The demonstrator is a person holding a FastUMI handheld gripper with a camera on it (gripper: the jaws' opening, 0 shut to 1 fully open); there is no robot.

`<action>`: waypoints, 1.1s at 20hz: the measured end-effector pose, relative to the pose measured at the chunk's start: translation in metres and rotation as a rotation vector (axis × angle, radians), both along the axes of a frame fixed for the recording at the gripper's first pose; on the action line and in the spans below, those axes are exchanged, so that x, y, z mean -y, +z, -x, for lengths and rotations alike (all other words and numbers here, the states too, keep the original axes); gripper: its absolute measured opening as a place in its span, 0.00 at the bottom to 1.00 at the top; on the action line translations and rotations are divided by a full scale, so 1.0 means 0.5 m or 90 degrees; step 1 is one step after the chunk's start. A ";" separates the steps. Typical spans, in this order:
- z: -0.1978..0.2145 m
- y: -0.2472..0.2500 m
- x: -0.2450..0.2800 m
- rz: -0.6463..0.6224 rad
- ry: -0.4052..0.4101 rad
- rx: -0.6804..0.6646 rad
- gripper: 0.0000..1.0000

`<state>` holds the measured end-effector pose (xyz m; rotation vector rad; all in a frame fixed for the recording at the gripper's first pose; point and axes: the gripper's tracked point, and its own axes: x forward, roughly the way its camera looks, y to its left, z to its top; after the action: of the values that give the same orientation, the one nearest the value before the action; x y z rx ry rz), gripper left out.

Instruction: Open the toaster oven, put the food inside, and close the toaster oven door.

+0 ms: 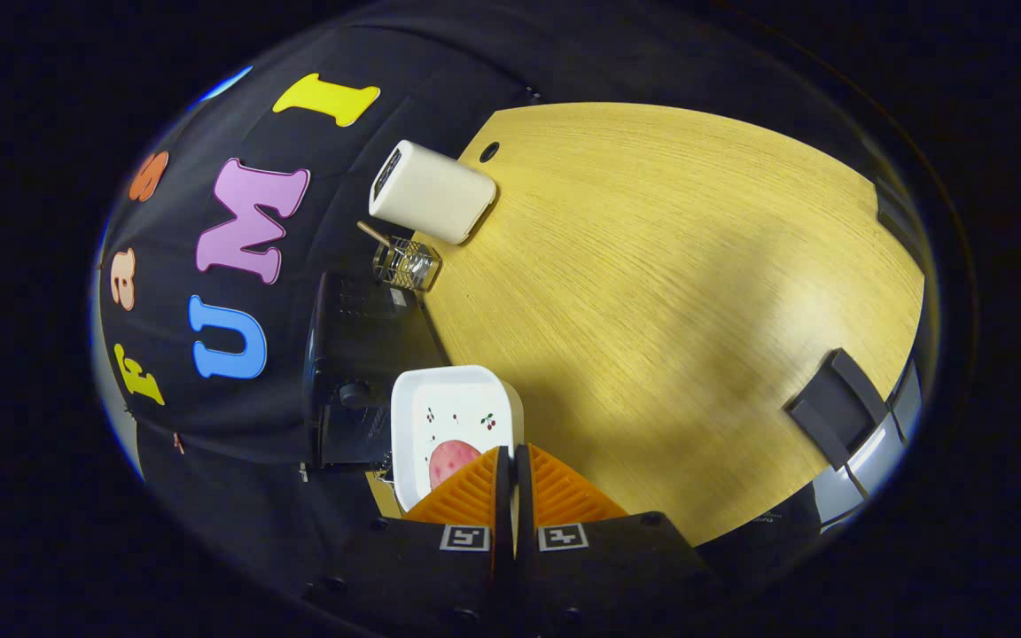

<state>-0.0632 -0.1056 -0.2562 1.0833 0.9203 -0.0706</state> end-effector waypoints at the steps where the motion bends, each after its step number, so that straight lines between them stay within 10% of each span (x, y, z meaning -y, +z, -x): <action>1: 0.003 0.008 -0.014 -0.004 0.000 0.005 0.05; 22: -0.062 0.037 -0.405 -0.035 -0.051 0.013 0.06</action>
<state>-0.0323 0.0968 -0.2378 1.1699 0.8649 -0.1010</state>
